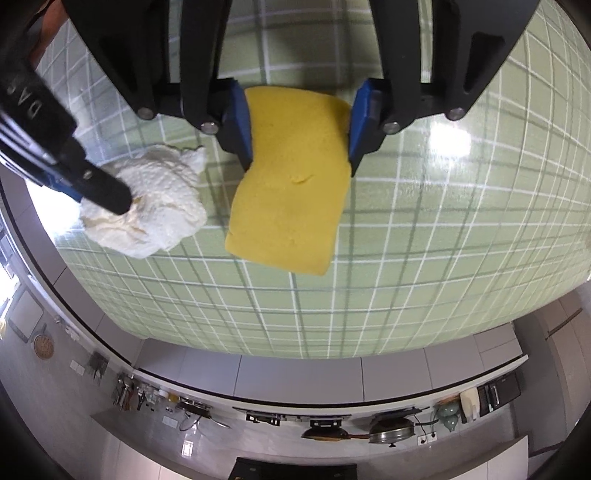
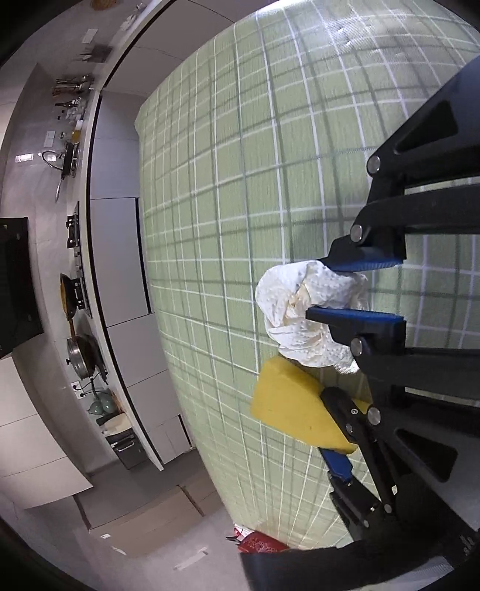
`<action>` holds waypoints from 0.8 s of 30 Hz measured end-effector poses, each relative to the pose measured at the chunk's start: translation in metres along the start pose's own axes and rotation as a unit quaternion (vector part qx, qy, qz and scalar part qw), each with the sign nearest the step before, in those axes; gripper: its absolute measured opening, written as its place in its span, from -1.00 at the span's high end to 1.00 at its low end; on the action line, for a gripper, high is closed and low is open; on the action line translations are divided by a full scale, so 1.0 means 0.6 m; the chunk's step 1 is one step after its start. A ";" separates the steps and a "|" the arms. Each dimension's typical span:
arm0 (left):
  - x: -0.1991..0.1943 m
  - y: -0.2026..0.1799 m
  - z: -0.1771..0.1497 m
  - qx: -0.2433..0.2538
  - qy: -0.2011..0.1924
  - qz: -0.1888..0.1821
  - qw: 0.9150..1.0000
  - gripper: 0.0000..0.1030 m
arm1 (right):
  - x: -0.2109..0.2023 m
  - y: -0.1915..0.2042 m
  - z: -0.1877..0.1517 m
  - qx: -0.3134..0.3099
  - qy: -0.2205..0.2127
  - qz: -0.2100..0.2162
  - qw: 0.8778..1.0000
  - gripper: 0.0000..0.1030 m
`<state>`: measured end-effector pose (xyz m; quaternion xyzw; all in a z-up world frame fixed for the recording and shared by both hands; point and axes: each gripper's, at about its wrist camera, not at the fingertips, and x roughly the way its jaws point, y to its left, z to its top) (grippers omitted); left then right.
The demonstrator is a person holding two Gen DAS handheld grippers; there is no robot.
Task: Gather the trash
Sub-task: 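Grasp the yellow sponge with the left tool while the right tool grasps the white paper towel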
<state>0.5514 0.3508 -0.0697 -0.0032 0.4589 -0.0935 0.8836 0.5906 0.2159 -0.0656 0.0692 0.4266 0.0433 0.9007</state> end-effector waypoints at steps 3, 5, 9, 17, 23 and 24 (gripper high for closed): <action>-0.019 0.005 -0.021 -0.005 0.002 -0.001 1.000 0.12 | -0.023 -0.008 -0.004 0.001 -0.004 -0.003 1.000 0.64; -0.031 0.006 -0.036 -0.006 0.005 0.001 1.000 0.12 | -0.040 -0.020 -0.014 0.001 -0.004 -0.006 1.000 0.64; -0.049 -0.001 -0.070 0.002 0.014 -0.005 1.000 0.08 | -0.056 -0.046 -0.043 0.010 0.019 0.002 1.000 0.60; -0.052 -0.008 -0.079 0.013 0.017 0.008 1.000 -0.18 | -0.062 -0.058 -0.055 0.018 0.002 0.004 1.000 -0.50; -0.042 -0.011 -0.070 0.016 0.021 0.006 1.000 -0.12 | -0.022 -0.055 -0.054 0.027 0.032 0.021 0.999 -0.26; -0.037 -0.021 -0.057 0.016 0.019 0.008 1.000 -0.10 | -0.019 -0.053 -0.057 0.026 0.034 0.029 0.999 0.05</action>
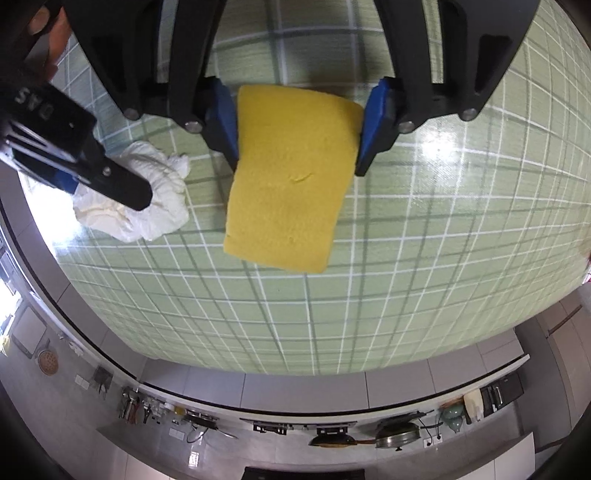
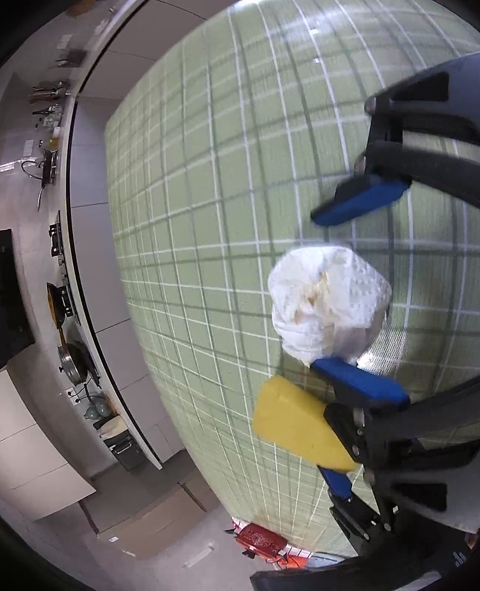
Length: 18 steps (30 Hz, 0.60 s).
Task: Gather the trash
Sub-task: 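Grasp the yellow sponge with the left tool while the right tool grasps the white paper towel, then carry the yellow sponge and paper towel over the black bucket with both tools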
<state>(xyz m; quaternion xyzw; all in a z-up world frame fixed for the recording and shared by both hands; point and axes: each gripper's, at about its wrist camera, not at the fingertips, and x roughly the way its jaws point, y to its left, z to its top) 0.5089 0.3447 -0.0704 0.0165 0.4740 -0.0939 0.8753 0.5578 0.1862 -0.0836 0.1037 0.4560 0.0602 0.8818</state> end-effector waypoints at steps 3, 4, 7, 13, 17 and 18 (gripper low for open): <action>0.004 -0.011 0.004 0.004 -0.003 0.001 1.000 -0.04 | -0.001 0.007 -0.006 -0.013 -0.004 -0.006 1.000 0.14; 0.005 -0.012 0.003 0.004 -0.003 -0.001 1.000 -0.01 | -0.002 0.008 -0.007 -0.016 -0.004 -0.006 1.000 0.19; 0.003 -0.014 -0.005 0.003 -0.004 -0.005 1.000 0.04 | -0.004 0.011 -0.009 -0.018 -0.005 -0.008 1.000 0.25; 0.001 -0.036 -0.010 0.007 -0.005 -0.002 1.000 0.07 | -0.010 0.027 -0.012 -0.028 -0.009 -0.024 0.999 0.29; -0.003 -0.045 -0.011 -0.001 -0.006 -0.005 1.000 0.11 | -0.013 0.033 -0.011 -0.027 -0.010 -0.026 0.999 0.32; -0.006 -0.044 -0.010 -0.002 -0.009 -0.005 1.000 0.12 | -0.016 0.033 -0.011 -0.027 -0.010 -0.026 0.999 0.33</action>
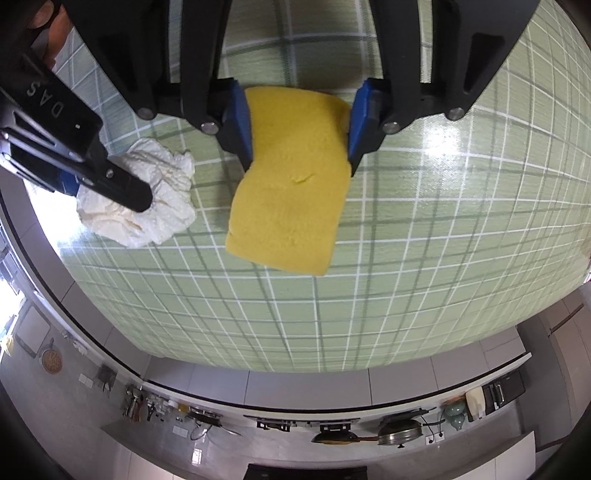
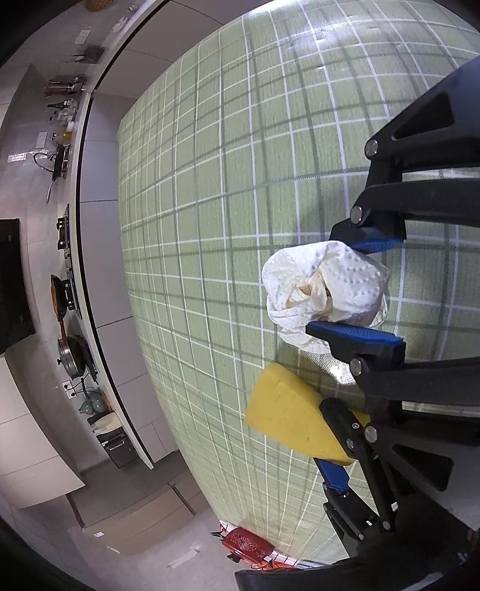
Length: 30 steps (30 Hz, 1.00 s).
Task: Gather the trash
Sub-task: 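Carry the yellow sponge and paper towel over the black bucket with both tools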
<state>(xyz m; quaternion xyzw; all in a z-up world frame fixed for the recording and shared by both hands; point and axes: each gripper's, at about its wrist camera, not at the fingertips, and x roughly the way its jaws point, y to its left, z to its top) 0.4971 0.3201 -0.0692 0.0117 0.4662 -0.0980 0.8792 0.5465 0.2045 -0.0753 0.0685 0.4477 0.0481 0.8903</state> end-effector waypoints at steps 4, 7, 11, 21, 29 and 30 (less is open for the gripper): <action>-0.023 -0.004 0.005 0.000 -0.016 -0.005 1.000 0.13 | -0.013 -0.003 -0.001 0.002 -0.004 0.001 1.000 0.36; -0.040 -0.008 0.008 -0.002 -0.025 -0.012 1.000 0.14 | -0.034 -0.008 -0.005 0.008 -0.013 0.002 1.000 0.54; -0.059 -0.017 0.003 -0.001 -0.034 -0.018 0.999 0.15 | -0.064 -0.023 -0.016 0.014 -0.021 0.002 1.000 0.59; -0.101 -0.078 -0.030 -0.002 -0.043 -0.021 0.999 0.16 | -0.135 -0.093 -0.055 0.032 -0.042 0.006 0.999 0.61; -0.141 -0.204 -0.066 -0.015 -0.063 0.000 0.998 0.16 | -0.234 -0.200 -0.087 0.027 -0.062 0.032 0.997 0.61; -0.145 -0.215 -0.072 -0.020 -0.064 0.002 0.998 0.16 | -0.248 -0.220 -0.094 0.023 -0.062 0.037 0.997 0.61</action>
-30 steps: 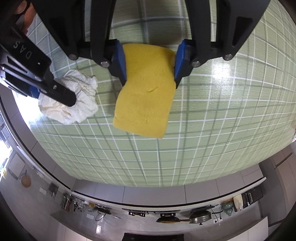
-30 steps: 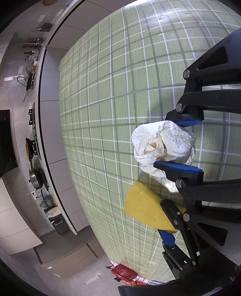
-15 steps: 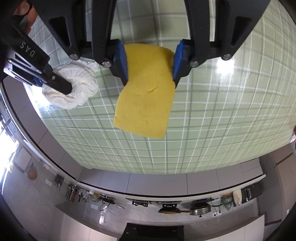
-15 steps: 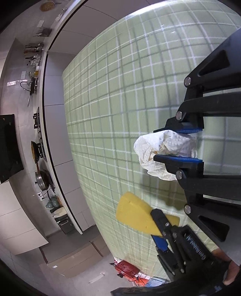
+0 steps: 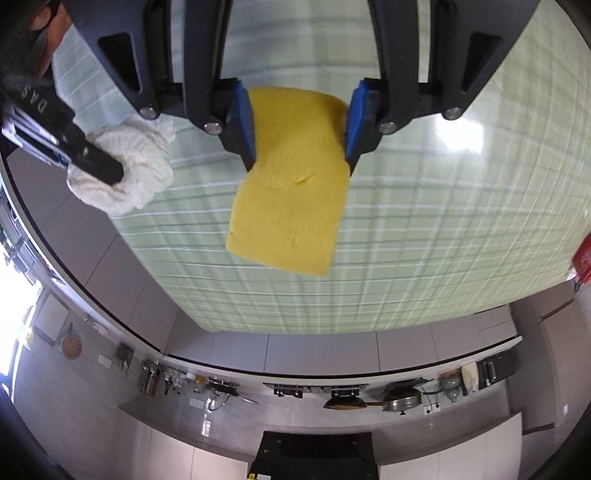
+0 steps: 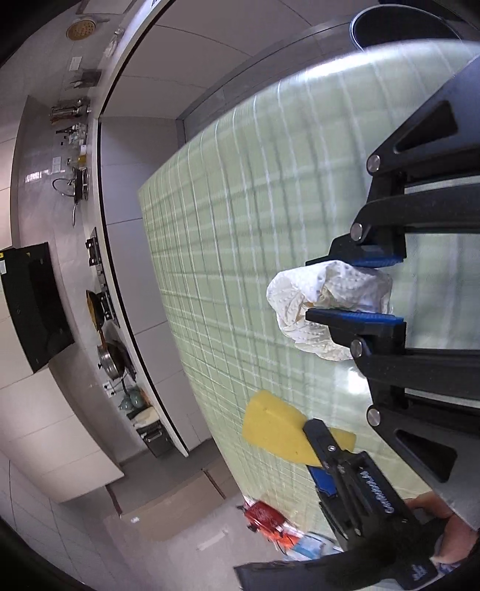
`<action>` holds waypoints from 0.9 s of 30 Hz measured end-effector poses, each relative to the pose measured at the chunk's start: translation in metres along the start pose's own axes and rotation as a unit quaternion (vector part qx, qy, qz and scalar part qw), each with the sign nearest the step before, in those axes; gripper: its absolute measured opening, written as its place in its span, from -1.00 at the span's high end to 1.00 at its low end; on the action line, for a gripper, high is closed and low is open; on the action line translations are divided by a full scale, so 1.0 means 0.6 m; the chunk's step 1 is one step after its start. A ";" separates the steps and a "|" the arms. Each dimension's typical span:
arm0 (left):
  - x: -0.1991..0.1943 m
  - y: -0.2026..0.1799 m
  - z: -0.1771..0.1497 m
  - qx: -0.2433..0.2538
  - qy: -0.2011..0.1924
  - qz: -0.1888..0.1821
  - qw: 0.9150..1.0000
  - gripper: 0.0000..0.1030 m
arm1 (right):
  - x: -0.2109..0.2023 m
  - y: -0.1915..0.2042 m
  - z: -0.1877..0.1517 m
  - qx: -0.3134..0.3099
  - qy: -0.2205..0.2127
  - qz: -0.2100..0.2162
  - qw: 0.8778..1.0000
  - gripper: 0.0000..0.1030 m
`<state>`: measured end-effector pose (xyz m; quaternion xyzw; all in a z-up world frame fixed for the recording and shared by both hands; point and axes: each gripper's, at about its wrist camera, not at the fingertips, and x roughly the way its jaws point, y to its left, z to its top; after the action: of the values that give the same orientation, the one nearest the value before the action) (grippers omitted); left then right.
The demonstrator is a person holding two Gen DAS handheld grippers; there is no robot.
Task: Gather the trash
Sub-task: 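Carry the yellow sponge and paper towel over the black bucket with both tools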
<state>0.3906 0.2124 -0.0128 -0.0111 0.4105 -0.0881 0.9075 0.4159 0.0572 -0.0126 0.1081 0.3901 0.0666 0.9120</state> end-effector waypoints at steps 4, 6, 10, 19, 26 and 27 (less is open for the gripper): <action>-0.029 -0.074 -0.030 -0.010 -0.008 0.001 1.000 0.16 | -0.072 -0.085 -0.021 -0.006 -0.001 0.003 1.000 0.61; -0.040 -0.103 -0.044 -0.010 -0.005 -0.005 1.000 0.16 | -0.103 -0.125 -0.028 0.004 0.000 0.000 1.000 0.61; -0.055 -0.167 -0.064 0.014 -0.004 -0.029 0.999 0.16 | -0.177 -0.211 -0.050 0.032 -0.018 -0.023 0.999 0.61; -0.064 -0.300 -0.111 0.055 0.019 -0.104 0.993 0.16 | -0.291 -0.387 -0.130 0.104 -0.028 -0.111 0.988 0.61; -0.084 -0.423 -0.130 0.073 0.015 -0.115 0.991 0.16 | -0.330 -0.538 -0.175 0.135 -0.006 -0.127 0.983 0.61; -0.080 -0.446 -0.135 0.071 0.016 -0.113 0.991 0.16 | -0.327 -0.556 -0.176 0.135 -0.002 -0.125 0.983 0.61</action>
<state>0.2590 -0.0384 -0.0061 0.0083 0.4141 -0.2190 0.8834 0.2168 -0.2908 -0.0301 0.1801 0.4042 -0.1016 0.8910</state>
